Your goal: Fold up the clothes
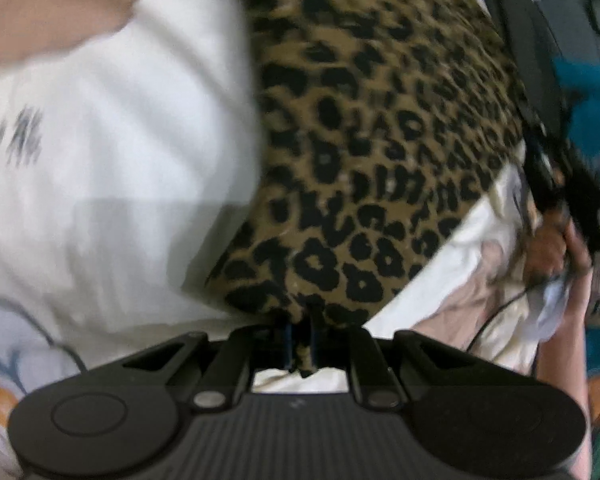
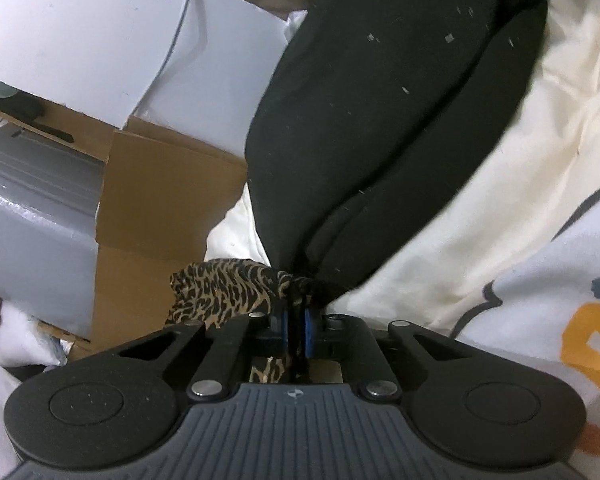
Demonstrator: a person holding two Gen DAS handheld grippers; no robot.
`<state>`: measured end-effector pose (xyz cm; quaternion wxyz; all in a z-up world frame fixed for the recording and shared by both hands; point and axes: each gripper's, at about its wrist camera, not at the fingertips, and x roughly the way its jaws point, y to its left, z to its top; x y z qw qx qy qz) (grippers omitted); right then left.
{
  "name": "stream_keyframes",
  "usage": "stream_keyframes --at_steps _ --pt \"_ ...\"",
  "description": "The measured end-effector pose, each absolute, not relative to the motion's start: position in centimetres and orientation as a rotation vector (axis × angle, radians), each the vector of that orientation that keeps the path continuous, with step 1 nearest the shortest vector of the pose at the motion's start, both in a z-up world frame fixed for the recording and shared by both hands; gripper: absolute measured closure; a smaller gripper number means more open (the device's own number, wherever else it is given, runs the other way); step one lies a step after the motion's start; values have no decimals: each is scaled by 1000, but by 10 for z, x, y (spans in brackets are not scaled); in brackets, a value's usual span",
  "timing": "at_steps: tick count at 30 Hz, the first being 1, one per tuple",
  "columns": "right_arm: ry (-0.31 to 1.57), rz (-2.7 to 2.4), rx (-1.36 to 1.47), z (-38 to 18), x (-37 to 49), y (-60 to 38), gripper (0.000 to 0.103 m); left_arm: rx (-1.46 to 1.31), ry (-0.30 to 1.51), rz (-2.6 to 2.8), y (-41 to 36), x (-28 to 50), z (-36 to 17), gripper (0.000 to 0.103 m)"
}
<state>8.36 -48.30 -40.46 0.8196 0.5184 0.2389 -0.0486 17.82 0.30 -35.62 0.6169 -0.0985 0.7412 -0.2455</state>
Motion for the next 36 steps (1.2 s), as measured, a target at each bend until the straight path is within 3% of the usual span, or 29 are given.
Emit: stream_keyframes --at_steps 28,36 --pt "518 -302 1150 -343 5 -385 99 -296 1553 -693 152 198 -297 96" --pt "538 -303 1188 -339 -22 -348 99 -261 1533 -648 132 198 -293 96"
